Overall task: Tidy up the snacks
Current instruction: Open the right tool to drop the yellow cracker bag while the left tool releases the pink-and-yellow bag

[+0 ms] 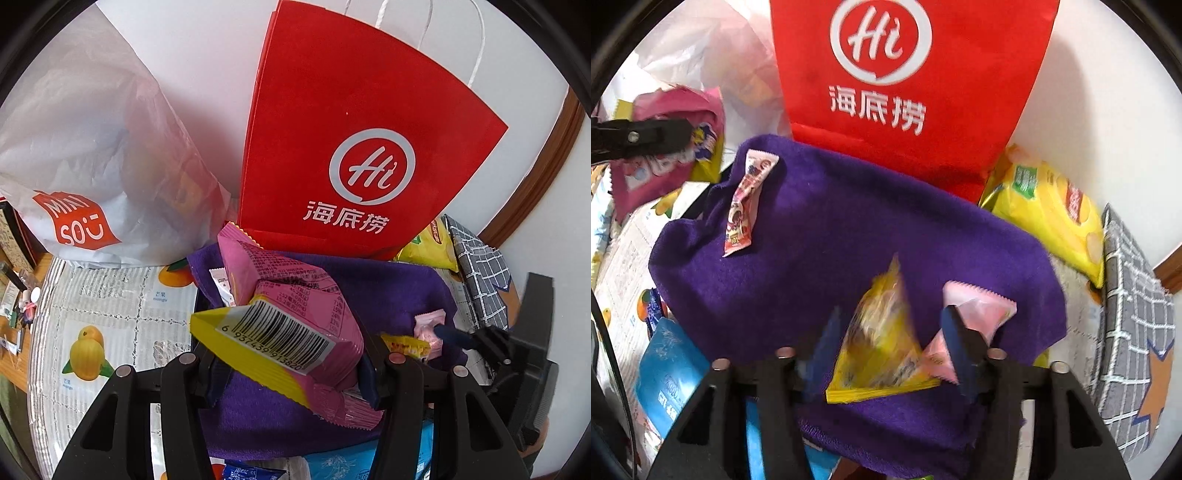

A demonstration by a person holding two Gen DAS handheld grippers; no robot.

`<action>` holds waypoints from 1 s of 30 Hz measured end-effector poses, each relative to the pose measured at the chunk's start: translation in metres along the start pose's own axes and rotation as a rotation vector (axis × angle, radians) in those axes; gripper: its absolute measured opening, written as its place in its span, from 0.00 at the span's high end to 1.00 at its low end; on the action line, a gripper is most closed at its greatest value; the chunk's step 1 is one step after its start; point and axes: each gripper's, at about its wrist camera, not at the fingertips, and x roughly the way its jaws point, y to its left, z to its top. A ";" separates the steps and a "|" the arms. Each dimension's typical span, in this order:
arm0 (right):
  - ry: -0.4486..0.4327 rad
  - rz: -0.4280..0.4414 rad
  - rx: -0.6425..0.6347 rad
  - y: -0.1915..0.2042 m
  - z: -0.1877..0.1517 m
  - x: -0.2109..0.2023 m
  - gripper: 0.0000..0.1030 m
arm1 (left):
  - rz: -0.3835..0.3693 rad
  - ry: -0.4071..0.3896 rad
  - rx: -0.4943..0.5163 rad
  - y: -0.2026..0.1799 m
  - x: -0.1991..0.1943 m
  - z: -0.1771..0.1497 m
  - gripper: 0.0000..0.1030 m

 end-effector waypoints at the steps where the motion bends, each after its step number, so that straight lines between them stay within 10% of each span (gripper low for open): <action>1: -0.010 -0.008 0.001 -0.001 0.000 -0.004 0.43 | 0.001 0.002 0.002 -0.001 0.001 0.000 0.48; 30: -0.279 -0.172 0.032 -0.017 0.000 -0.106 0.39 | 0.024 0.134 0.095 -0.032 0.046 -0.015 0.48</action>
